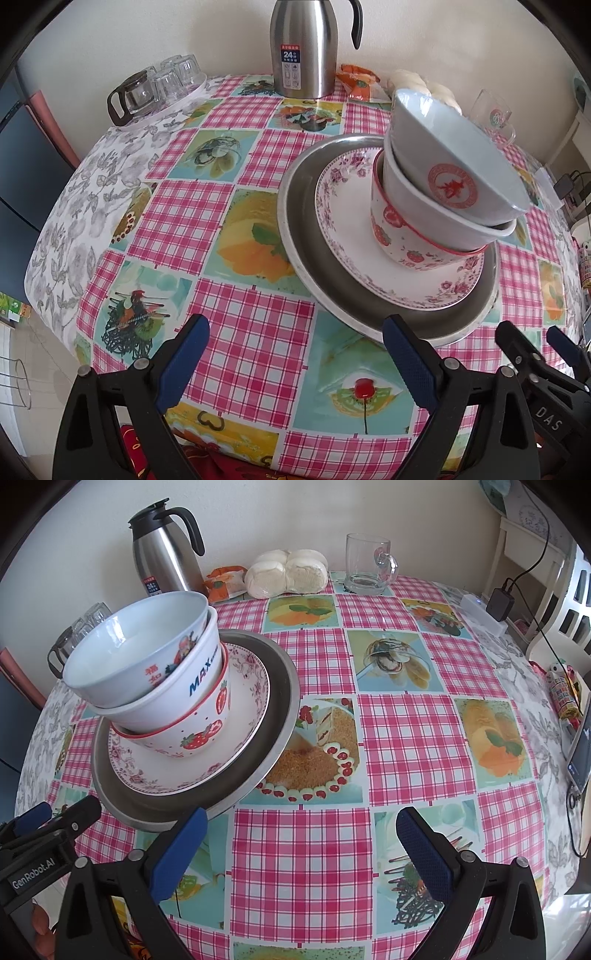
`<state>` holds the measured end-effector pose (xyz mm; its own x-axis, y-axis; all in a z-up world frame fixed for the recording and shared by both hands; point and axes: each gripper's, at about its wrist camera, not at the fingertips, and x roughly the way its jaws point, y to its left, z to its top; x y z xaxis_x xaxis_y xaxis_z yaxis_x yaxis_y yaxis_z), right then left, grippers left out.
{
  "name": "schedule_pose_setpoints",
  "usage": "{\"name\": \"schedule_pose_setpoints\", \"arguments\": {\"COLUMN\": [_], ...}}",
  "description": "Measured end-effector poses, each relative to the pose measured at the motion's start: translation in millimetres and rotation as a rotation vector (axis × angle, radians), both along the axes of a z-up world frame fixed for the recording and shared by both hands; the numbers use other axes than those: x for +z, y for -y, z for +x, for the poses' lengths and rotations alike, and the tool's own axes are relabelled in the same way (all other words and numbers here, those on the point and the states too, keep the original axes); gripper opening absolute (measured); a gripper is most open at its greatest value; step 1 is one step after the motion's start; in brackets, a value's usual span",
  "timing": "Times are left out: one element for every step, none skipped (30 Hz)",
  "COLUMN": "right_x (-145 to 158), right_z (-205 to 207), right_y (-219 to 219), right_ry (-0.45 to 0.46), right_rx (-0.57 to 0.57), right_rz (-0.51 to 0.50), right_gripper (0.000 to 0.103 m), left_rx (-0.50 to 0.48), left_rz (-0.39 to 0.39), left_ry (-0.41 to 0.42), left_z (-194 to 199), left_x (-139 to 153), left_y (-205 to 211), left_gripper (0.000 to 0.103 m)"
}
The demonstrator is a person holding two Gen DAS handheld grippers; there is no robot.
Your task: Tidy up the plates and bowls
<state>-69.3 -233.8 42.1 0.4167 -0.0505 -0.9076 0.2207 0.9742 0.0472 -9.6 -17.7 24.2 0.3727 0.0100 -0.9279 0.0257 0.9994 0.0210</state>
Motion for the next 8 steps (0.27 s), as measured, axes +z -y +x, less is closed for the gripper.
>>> {"name": "schedule_pose_setpoints", "arguments": {"right_x": [-0.6, -0.4, -0.4, -0.3, -0.3, -0.1, 0.0, 0.1], "right_z": [-0.1, -0.5, 0.2, 0.3, 0.3, 0.5, 0.6, 0.6], "right_y": [-0.2, -0.3, -0.3, -0.3, -0.4, -0.3, -0.3, -0.4], "right_ry": [0.000, 0.000, 0.001, 0.000, 0.000, -0.001, -0.001, -0.001], "right_rx": [0.000, 0.000, -0.001, -0.001, -0.001, -0.001, 0.000, 0.000], "right_rz": [0.000, 0.000, 0.000, 0.000, 0.000, 0.000, 0.000, 0.000], "right_gripper": [0.103, 0.103, 0.103, 0.103, 0.103, 0.103, 0.103, 0.103], "left_rx": [-0.001, -0.003, -0.002, -0.001, 0.001, 0.003, 0.005, 0.008], "left_rz": [-0.002, -0.002, -0.001, -0.001, -0.002, -0.003, -0.003, -0.004], "left_ry": [0.004, 0.004, 0.004, 0.002, 0.002, 0.002, 0.000, -0.002], "left_z": [-1.0, -0.7, -0.8, -0.5, -0.3, -0.9, -0.3, -0.3], "left_x": [0.2, 0.2, -0.4, -0.7, -1.1, -0.9, -1.1, -1.6], "left_y": [0.6, 1.0, 1.3, 1.3, 1.3, 1.0, 0.6, 0.3], "left_gripper": [0.095, 0.095, 0.095, 0.095, 0.095, 0.095, 0.095, 0.095]}}
